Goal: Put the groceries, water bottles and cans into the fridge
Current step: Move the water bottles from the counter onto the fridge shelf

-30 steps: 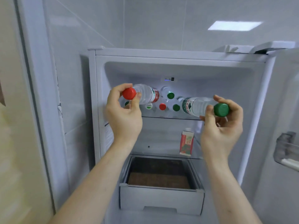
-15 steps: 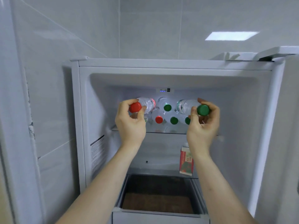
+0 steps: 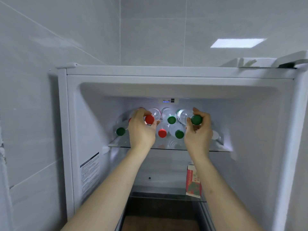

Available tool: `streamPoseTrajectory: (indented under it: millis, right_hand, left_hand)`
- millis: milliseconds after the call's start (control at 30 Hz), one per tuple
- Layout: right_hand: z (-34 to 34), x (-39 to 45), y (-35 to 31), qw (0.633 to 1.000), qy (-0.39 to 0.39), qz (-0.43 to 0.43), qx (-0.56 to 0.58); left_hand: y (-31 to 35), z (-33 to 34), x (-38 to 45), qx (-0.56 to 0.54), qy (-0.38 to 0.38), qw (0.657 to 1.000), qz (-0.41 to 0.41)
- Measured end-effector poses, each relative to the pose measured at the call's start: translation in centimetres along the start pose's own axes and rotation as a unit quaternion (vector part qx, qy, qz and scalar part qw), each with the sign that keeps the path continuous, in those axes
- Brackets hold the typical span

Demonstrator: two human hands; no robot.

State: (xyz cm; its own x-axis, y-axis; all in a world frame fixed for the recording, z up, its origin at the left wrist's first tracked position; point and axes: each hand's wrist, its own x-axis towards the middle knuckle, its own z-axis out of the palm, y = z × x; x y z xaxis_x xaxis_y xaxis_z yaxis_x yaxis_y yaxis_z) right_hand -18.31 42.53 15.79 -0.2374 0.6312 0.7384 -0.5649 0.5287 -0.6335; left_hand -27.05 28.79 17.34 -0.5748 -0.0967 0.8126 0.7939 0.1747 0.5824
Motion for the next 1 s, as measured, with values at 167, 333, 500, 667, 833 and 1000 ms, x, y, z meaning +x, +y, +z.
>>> streamPoseTrajectory:
  millis: [167,333,500,667,833,1000]
  right_hand:
    - [0.7,1.5,0.7,0.992,-0.037,0.011,-0.116]
    - [0.6,2.3,1.1,0.981,-0.063,0.025,-0.179]
    - [0.5,1.7,1.0,0.983,-0.028,-0.003,-0.18]
    - [0.7,1.1,0.9,0.985,-0.016,-0.021,-0.172]
    - [0.6,1.1,1.3,0.987,-0.014,-0.01,-0.162]
    - [0.5,1.1,1.4,0.989,-0.001,0.0,-0.149]
  left_hand:
    - [-0.5,1.6,1.2,0.07,-0.039,0.997,0.007]
    - [-0.8,2.6,1.8,0.095,-0.082,0.992,0.007]
    - [-1.0,2.1,0.8,0.094,-0.072,0.993,0.028]
    - [-1.2,1.4,-1.0,0.108,-0.069,0.989,0.076]
    - [-2.0,1.3,-2.2,0.123,-0.086,0.981,0.124]
    - [-2.3,1.3,-2.5,0.121,-0.084,0.983,0.112]
